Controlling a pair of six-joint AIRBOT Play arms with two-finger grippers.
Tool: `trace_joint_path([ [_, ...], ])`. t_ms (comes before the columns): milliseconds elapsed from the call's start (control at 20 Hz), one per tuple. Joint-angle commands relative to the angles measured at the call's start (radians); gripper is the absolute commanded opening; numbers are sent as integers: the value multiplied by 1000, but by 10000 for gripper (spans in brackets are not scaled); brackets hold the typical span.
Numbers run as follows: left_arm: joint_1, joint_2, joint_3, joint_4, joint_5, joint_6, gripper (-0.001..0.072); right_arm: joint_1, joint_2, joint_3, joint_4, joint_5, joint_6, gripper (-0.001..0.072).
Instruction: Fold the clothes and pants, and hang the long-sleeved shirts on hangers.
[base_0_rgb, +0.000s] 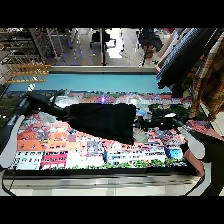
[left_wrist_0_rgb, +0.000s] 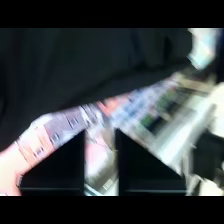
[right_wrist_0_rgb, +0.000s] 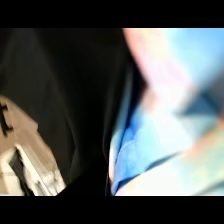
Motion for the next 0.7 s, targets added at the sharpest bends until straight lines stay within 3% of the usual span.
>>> trace_joint_path([
  [0, -42, -18, 0, 62, -108, -2, 100, 3, 103, 27, -323, 23, 172, 21],
  [100, -67, -47, 0, 62, -100, -32, 101, -4, 228, 28, -523, 51, 236, 20],
  [300, -132, -126, 0, 61, -120, -55, 100, -5, 414, 86, -649, 45, 343, 20],
  [450, -184, -174, 0, -7, -148, -53, 100, 49, 428, 188, -661, 40, 409, 20],
  [650, -209, -166, 1, -29, -166, -60, 99, 278, 356, 302, -695, -35, 462, 20],
])
